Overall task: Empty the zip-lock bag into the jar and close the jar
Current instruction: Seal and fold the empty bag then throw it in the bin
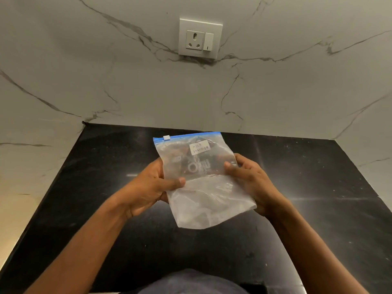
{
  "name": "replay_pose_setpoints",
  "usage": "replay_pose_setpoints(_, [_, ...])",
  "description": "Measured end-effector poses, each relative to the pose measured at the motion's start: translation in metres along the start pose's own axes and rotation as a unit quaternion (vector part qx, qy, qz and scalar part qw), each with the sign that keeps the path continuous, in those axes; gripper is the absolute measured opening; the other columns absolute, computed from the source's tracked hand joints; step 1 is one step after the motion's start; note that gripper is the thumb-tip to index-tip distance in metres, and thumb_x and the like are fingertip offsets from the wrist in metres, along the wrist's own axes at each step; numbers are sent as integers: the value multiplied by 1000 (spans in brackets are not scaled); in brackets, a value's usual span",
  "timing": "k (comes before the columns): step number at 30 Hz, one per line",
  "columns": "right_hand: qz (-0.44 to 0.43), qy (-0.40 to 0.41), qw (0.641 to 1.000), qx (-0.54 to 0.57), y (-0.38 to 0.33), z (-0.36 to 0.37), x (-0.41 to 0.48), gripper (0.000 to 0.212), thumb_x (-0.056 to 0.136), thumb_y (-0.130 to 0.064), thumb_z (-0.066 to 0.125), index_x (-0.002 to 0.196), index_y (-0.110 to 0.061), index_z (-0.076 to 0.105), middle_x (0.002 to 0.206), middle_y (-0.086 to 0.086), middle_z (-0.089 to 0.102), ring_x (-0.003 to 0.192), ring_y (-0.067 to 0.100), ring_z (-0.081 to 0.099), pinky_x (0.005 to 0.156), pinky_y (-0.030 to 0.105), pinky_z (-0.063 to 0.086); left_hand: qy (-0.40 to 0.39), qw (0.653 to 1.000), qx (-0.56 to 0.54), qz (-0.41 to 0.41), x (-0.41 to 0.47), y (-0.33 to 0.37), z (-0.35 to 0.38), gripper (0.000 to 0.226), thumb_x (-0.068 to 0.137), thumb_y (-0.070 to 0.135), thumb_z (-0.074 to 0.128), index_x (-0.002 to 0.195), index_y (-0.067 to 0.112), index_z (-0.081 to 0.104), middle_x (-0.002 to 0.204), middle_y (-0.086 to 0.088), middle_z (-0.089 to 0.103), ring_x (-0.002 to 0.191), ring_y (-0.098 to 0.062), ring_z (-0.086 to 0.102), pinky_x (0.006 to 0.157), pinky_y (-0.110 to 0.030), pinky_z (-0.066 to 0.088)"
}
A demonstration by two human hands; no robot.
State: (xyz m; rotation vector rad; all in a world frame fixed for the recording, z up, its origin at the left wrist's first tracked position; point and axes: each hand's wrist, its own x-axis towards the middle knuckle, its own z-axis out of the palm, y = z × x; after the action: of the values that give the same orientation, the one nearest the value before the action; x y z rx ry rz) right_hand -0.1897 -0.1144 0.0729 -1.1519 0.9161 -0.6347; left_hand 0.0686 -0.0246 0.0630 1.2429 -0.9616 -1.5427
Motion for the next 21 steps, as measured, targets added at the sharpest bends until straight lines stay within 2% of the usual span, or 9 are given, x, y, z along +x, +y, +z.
replay_pose_setpoints(2, [10, -2, 1000, 17, 6, -2, -1, 26, 101, -15, 65, 127, -18, 65, 122, 13, 75, 103, 41, 75, 73, 50, 65, 28, 1000, -7, 2, 0, 2, -1, 53, 80, 13, 74, 131, 28, 63, 114, 2, 81, 100, -27, 78, 81, -51, 65])
replay_pose_setpoints(4, [18, 9, 998, 61, 10, -1, -3, 18, 100, -12, 60, 116, -12, 67, 118, 16, 76, 88, 36, 76, 61, 37, 64, 38, 998, -55, 9, 1, 4, -3, 36, 91, 4, 65, 120, 22, 76, 120, -12, 79, 85, -32, 71, 68, -39, 57])
replay_pose_setpoints(7, [67, 65, 975, 200, 17, 6, -5, 27, 108, -10, 40, 106, -8, 67, 106, 21, 80, 68, 19, 77, 59, 27, 63, 8, 985, -172, 3, -2, 3, -12, 39, 93, 3, 60, 116, 26, 82, 124, -16, 77, 69, -12, 69, 50, -19, 55])
replay_pose_setpoints(9, [90, 82, 961, 247, 24, 8, -7, 29, 108, -8, 38, 108, -11, 67, 101, 20, 81, 68, 18, 80, 65, 28, 64, -54, 976, -208, 13, -7, -3, -23, 49, 91, 7, 63, 134, 28, 73, 137, -14, 71, 92, -19, 75, 63, -25, 61])
replay_pose_setpoints(12, [85, 84, 957, 264, 27, 8, -11, 23, 107, -6, 39, 108, -11, 62, 100, 19, 81, 73, 21, 81, 60, 29, 66, -126, 990, -58, 32, -11, -13, -29, 71, 78, 19, 75, 144, 39, 60, 147, -4, 65, 130, -22, 67, 92, -31, 62])
replay_pose_setpoints(14, [85, 80, 961, 251, 27, 8, -13, 22, 106, -5, 40, 108, -9, 62, 98, 19, 81, 72, 21, 81, 56, 27, 64, -64, 997, 22, 45, -8, -17, -17, 83, 62, 42, 97, 138, 43, 63, 138, 7, 71, 127, -14, 68, 93, -24, 60])
replay_pose_setpoints(16, [81, 58, 971, 218, 26, 13, -15, 25, 104, -7, 43, 121, -6, 62, 87, 14, 81, 66, 19, 78, 56, 27, 62, 38, 996, 20, 77, -1, -17, 0, 94, 52, 60, 98, 136, 38, 61, 129, 10, 75, 119, -11, 72, 87, -23, 62])
replay_pose_setpoints(19, [43, 54, 977, 203, 24, 17, -15, 38, 102, -15, 48, 136, -3, 60, 78, 8, 76, 62, 15, 72, 54, 27, 59, 136, 980, -74, 129, 12, -18, 21, 54, 79, 53, 86, 126, 31, 71, 122, 0, 79, 115, -22, 75, 82, -34, 65])
replay_pose_setpoints(21, [-4, 54, 973, 225, 18, 15, -16, 45, 95, -29, 60, 135, -8, 64, 99, 14, 78, 71, 18, 73, 56, 29, 59, 164, 968, -130, 140, 16, -17, 29, 31, 96, 35, 72, 125, 25, 73, 121, -5, 79, 114, -26, 76, 79, -38, 66])
